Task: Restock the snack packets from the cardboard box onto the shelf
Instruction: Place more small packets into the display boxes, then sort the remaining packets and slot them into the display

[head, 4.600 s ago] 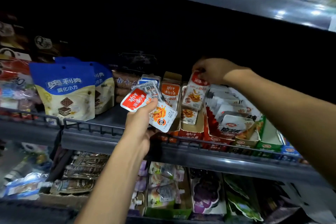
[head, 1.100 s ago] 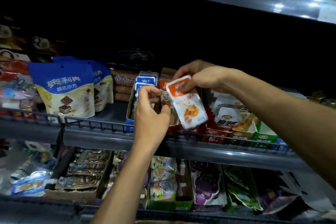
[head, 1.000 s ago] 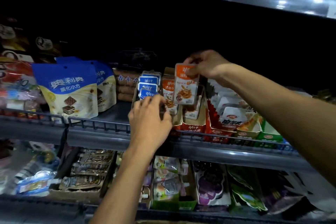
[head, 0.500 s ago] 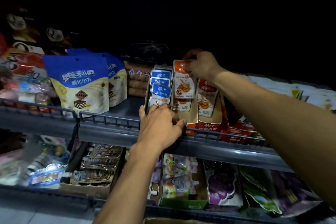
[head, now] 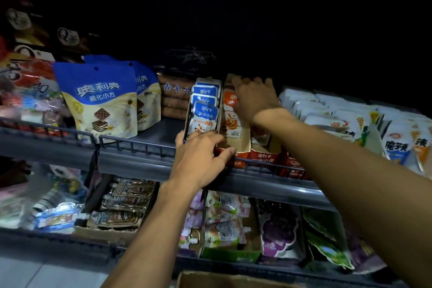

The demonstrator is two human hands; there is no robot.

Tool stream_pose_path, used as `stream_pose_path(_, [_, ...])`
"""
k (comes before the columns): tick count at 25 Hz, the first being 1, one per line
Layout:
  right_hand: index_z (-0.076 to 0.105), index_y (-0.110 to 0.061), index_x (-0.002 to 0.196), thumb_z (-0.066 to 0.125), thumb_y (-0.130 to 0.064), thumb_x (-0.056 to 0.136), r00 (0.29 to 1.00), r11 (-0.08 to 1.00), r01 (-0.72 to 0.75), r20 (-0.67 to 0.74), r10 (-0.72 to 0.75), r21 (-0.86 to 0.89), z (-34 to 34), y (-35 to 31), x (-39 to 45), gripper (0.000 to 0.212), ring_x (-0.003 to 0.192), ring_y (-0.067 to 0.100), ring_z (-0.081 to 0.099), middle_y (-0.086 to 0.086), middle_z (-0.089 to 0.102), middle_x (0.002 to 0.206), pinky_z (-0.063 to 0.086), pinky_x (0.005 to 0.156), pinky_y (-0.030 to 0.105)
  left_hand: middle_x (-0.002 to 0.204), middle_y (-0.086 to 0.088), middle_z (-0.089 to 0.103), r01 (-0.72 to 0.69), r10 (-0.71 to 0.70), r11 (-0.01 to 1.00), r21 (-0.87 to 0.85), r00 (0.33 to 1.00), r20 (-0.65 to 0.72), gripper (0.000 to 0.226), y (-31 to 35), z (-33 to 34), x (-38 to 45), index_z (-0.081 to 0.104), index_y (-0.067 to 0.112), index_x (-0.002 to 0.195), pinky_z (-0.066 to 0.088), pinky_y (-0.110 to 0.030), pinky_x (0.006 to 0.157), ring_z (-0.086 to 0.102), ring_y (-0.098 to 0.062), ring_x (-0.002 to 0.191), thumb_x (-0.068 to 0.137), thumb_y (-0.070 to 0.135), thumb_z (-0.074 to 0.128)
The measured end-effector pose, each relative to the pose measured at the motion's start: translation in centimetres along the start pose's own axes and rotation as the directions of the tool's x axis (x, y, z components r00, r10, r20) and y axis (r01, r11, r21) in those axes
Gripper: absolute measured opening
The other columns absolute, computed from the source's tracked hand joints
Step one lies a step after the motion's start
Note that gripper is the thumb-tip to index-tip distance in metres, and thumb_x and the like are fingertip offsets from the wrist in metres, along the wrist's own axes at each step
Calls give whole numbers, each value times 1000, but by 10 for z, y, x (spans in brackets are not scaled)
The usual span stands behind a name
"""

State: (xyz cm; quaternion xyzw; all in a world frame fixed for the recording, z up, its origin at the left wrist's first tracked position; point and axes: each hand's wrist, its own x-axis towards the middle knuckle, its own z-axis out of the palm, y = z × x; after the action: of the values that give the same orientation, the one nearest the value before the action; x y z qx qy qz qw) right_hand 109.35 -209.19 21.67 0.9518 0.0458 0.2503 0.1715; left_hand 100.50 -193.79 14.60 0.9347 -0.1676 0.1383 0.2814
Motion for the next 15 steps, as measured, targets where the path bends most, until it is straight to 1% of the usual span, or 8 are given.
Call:
stream_pose_path(1, [34,-20,140,61,-33,88,999,1000,-12,50,11,7,-4,3,-6,60,123,33,46,11,51,135,33,99,45,132,6,61,0,0,1000,-16,1000,-5,44,0,0,0,56,34,129,20,-47,114,48,-18,126,93,58,51])
stream_pose_path(3, [30,-24,143,60,-47,87,994,999,9,113,-13,40,-17,12,-24,67,132,32,37,8,43,145,29,106,46,141,1,56,-12,12,1000,-2,1000,-9,63,0,1,-1,34,34,148,18,-49,117,42,-22,133,93,58,51])
stream_pose_path(5, [24,-27,148,53,-57,88,995,989,51,81,-62,135,-38,20,-52,73,141,29,25,3,34,152,24,113,45,154,-1,40,8,-7,1000,23,1000,-17,74,1,4,-8,15,34,155,10,-52,120,31,-24,142,94,59,47])
stream_pose_path(7, [15,-29,152,45,-63,90,996,943,63,35,-79,326,-64,20,-86,77,146,25,15,0,24,158,21,116,43,164,-3,18,54,-53,999,9,998,-29,79,-1,5,-16,2,35,157,1,-52,122,15,-24,150,95,61,43])
stream_pose_path(9, [6,-31,154,42,-64,91,994,869,63,45,-97,490,-85,14,-131,80,149,21,8,-2,14,161,15,119,40,166,-3,7,66,-70,995,-69,996,-62,81,0,4,-33,-2,33,158,0,-51,122,6,-23,152,96,60,42])
stream_pose_path(11, [2,-34,153,43,-66,89,994,794,55,45,-104,606,-90,5,-181,82,149,16,5,-6,9,162,12,119,37,166,-3,4,70,-84,988,-135,991,-106,80,2,4,-56,0,32,158,3,-48,123,4,-24,152,97,56,46])
stream_pose_path(13, [5,-34,153,46,-64,89,995,698,16,58,-83,716,-78,-2,-230,81,148,12,8,-8,11,161,15,117,33,166,-4,7,78,-93,991,-106,985,-145,75,4,15,-85,5,30,158,5,-45,123,6,-24,152,99,47,48])
stream_pose_path(15, [15,-31,152,49,-60,90,996,594,-71,85,4,801,-50,-10,-275,76,145,10,17,-8,20,159,20,113,28,164,-9,18,88,-92,996,-32,987,-133,70,3,38,-123,17,22,158,12,-45,122,15,-28,150,99,39,51])
